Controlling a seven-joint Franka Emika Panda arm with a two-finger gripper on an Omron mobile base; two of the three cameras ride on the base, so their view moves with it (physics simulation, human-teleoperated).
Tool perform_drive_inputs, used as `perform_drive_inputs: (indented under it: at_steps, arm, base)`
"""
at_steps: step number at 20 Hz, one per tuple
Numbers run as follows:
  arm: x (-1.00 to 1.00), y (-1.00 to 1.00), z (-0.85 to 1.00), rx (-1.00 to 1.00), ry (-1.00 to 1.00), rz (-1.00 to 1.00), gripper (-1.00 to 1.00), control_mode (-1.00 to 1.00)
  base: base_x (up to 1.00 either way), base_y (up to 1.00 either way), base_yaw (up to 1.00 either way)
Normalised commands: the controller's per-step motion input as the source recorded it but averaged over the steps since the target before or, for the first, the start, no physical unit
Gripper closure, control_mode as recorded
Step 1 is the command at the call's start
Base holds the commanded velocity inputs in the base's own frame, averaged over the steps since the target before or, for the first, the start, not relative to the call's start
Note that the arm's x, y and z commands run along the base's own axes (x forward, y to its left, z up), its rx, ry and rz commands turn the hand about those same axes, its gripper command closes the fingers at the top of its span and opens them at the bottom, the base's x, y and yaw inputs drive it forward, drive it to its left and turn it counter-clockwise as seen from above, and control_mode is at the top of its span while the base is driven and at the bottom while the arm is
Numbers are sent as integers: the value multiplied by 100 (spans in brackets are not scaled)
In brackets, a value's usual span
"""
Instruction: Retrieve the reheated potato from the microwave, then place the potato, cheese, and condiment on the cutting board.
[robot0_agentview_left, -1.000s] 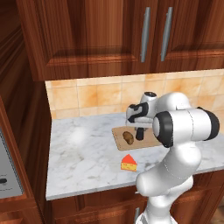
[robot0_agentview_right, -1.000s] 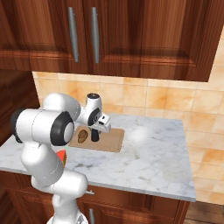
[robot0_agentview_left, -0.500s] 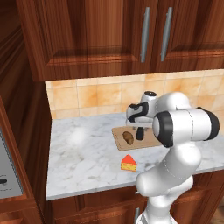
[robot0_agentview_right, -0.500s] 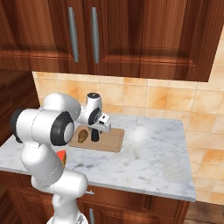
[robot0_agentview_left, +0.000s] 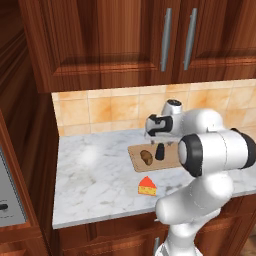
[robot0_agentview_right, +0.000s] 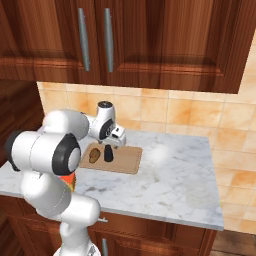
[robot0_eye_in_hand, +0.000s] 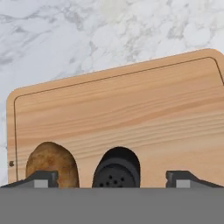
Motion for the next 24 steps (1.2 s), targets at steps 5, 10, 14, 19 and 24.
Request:
perform_drive_inputs:
  at_steps: [5, 10, 14, 19, 24]
  arm:
    - [-47, 1, 34, -1, -3, -1, -100, -100]
    - [-63, 8, 25, -3, 0, 1, -100, -100]
    - [-64, 19, 19, 0, 0, 11, -100, -100]
    - [-56, 25, 7, -1, 0, 19, -100, -100]
    - [-33, 34, 0, -6, 0, 25, -100, -100]
  base:
    - [0, 0, 0]
    - [0, 0, 0]
    - [0, 0, 0]
    - [0, 0, 0]
    - [0, 0, 0]
